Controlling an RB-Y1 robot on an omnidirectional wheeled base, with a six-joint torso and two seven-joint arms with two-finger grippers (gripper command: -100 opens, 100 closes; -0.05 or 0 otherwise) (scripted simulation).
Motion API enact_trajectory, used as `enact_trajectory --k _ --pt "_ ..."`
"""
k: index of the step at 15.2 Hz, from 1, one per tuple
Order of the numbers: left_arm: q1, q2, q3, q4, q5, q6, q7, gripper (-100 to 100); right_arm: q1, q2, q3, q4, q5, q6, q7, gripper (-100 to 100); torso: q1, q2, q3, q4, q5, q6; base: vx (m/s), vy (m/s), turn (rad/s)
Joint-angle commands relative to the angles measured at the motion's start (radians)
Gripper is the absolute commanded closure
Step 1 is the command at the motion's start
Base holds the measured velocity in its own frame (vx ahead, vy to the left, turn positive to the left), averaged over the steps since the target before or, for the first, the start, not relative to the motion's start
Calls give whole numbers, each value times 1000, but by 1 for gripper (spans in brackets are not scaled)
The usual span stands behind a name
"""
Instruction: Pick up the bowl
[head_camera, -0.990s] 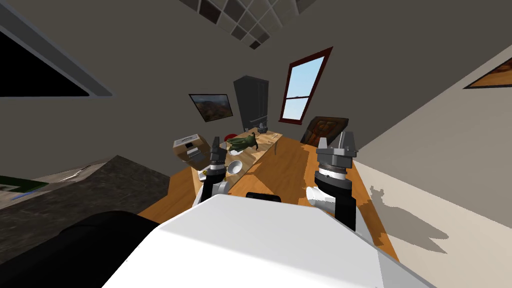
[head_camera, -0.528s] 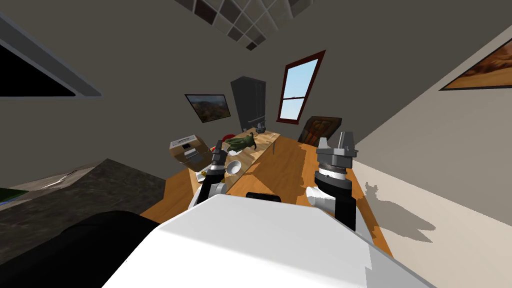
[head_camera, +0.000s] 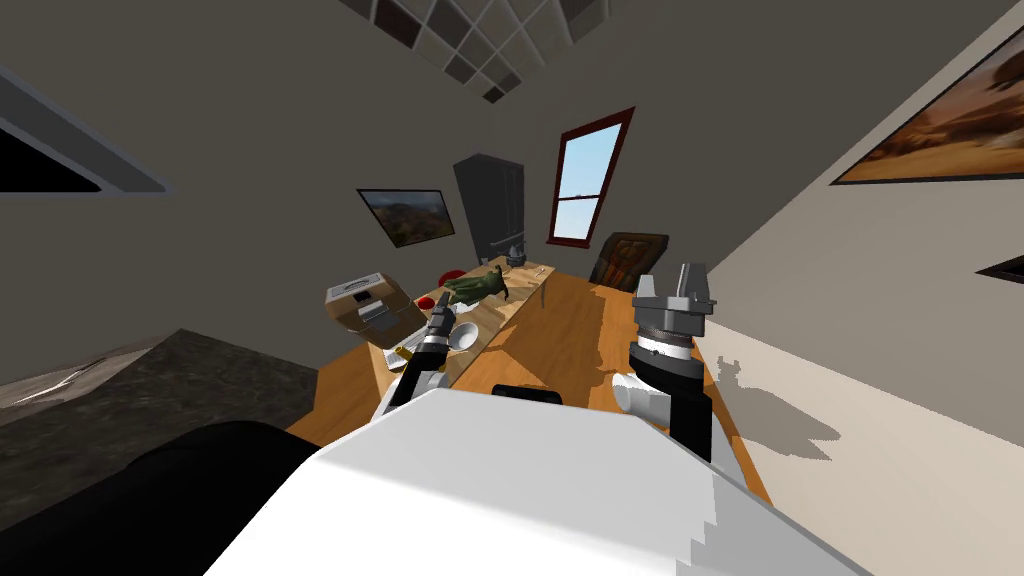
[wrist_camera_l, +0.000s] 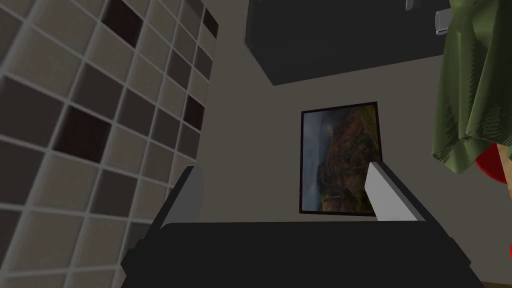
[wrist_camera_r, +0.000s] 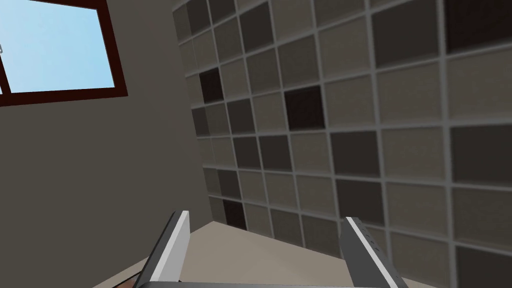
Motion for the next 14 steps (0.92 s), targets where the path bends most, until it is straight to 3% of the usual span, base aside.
enact_trajectory --k 1,5,12,14 --pt "8 8 7 -1 9 33 4 -100 0 0 0 0 0 0 0 0 0 0 0 0 0 0 3 -5 -27" --pt "31 26 30 18 38 129 10 -100 0 0 0 0 0 0 0 0 0 -1 0 0 0 0 9 -6 -72" --pt "55 39 55 37 68 233 16 -100 0 0 0 0 0 0 0 0 0 -1 -1 0 0 0 13 -4 -48" --pt "67 43 69 46 82 285 19 -100 0 0 0 0 0 0 0 0 0 -1 -1 0 0 0 19 -6 -64"
